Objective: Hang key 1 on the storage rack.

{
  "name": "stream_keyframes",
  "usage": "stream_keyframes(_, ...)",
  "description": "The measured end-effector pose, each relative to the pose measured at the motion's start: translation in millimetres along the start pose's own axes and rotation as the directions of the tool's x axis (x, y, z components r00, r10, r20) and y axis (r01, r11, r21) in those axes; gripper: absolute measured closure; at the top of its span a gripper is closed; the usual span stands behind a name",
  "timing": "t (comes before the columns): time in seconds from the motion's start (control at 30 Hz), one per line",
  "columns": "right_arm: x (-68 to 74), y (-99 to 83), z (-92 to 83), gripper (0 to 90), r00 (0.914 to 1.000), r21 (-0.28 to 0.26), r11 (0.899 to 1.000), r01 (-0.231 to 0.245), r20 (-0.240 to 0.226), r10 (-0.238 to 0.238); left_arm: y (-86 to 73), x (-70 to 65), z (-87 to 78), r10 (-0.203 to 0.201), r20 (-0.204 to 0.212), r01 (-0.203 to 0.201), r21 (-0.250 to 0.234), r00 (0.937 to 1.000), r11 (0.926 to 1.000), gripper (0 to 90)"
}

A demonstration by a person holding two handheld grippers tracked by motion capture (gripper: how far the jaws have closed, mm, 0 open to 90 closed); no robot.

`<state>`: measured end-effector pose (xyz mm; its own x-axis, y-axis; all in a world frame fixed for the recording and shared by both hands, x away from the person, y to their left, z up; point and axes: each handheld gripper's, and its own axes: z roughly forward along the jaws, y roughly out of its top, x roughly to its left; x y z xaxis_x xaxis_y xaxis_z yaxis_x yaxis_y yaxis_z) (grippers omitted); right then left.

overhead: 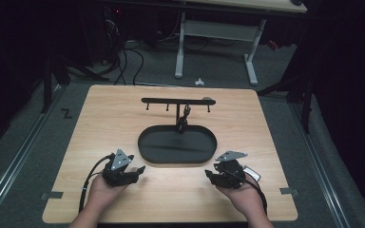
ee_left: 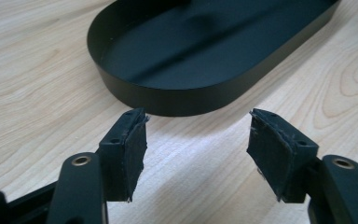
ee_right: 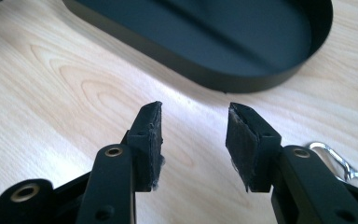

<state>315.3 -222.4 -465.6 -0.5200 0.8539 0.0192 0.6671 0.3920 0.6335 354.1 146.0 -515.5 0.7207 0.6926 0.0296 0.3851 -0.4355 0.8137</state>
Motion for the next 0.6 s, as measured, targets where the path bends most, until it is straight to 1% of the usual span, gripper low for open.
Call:
stream_keyframes(0.03,-1.0,-6.5,-3.6,56.3,0.9999,-0.014,1.000,-0.003,0.009,0.003,0.3,-1.0,-1.1,0.002,0.000,-0.002,-0.005,1.0000,1.0000,38.7)
stream_keyframes(0.1,-1.4,-8.8,-5.3,56.4,0.9999,-0.019,1.000,-0.005,0.015,0.005,0.9,-2.2,-2.6,0.002,-0.002,-0.002,-0.012,1.0000,0.9999,38.6)
stream_keyframes(0.13,-4.8,-15.7,-11.2,58.0,0.9995,-0.040,0.999,-0.018,0.025,0.019,1.1,-2.5,-2.9,0.002,-0.006,-0.002,-0.015,1.0000,0.9999,38.6)
stream_keyframes(0.2,-9.0,-21.7,-15.9,59.3,0.9993,-0.042,0.999,-0.023,0.029,0.024,1.3,-2.6,-2.8,-0.001,-0.005,0.001,-0.016,1.0000,0.9999,38.6)
stream_keyframes(0.23,-9.0,-21.7,-15.9,59.3,0.9993,-0.042,0.999,-0.023,0.029,0.024,1.4,-2.7,-2.6,-0.002,-0.002,0.002,-0.014,1.0000,0.9999,38.6)
stream_keyframes(0.27,-11.7,-25.2,-17.8,60.0,0.9990,-0.042,0.999,-0.024,0.038,0.025,1.4,-3.1,-2.1,-0.002,-0.002,0.002,-0.011,1.0000,0.9999,38.6)
stream_keyframes(0.33,-19.7,-32.8,-19.8,61.2,0.9965,-0.034,0.998,-0.051,0.065,0.053,1.6,-3.9,-1.2,0.003,-0.002,-0.003,-0.005,1.0000,1.0000,38.5)
stream_keyframes(0.37,-29.8,-40.3,-19.7,61.5,0.9934,-0.020,0.997,-0.078,0.083,0.080,2.0,-4.6,-0.7,0.005,-0.003,-0.005,-0.005,1.0000,1.0000,38.4)
stream_keyframes(0.4,-29.8,-40.3,-19.7,61.5,0.9934,-0.020,0.997,-0.078,0.083,0.080,2.4,-5.2,-0.4,0.007,-0.002,-0.007,-0.004,1.0000,1.0000,38.4)
stream_keyframes(0.43,-34.5,-43.3,-20.3,62.1,0.9911,-0.017,0.995,-0.094,0.093,0.095,2.7,-5.6,0.0,0.012,-0.003,-0.012,-0.003,0.9999,0.9999,38.3)
stream_keyframes(0.47,-42.7,-47.8,-22.7,62.3,0.9872,-0.015,0.992,-0.123,0.101,0.124,2.8,-6.1,0.8,0.019,-0.004,-0.019,0.000,0.9998,0.9998,38.2)
stream_keyframes(0.5,-42.7,-47.8,-22.7,62.3,0.9872,-0.015,0.992,-0.123,0.101,0.124,2.8,-6.1,0.8,0.019,-0.004,-0.019,0.000,0.9998,0.9998,38.2)
stream_keyframes(0.57,-47.1,-49.6,-26.2,62.7,0.9845,-0.022,0.990,-0.137,0.107,0.139,2.6,-5.5,1.3,0.021,-0.004,-0.021,0.004,0.9998,0.9998,38.1)
stream_keyframes(0.6,-51.2,-50.2,-29.8,63.3,0.9814,-0.030,0.989,-0.145,0.123,0.148,2.3,-4.4,1.6,0.019,-0.004,-0.019,0.007,0.9998,0.9998,38.0)
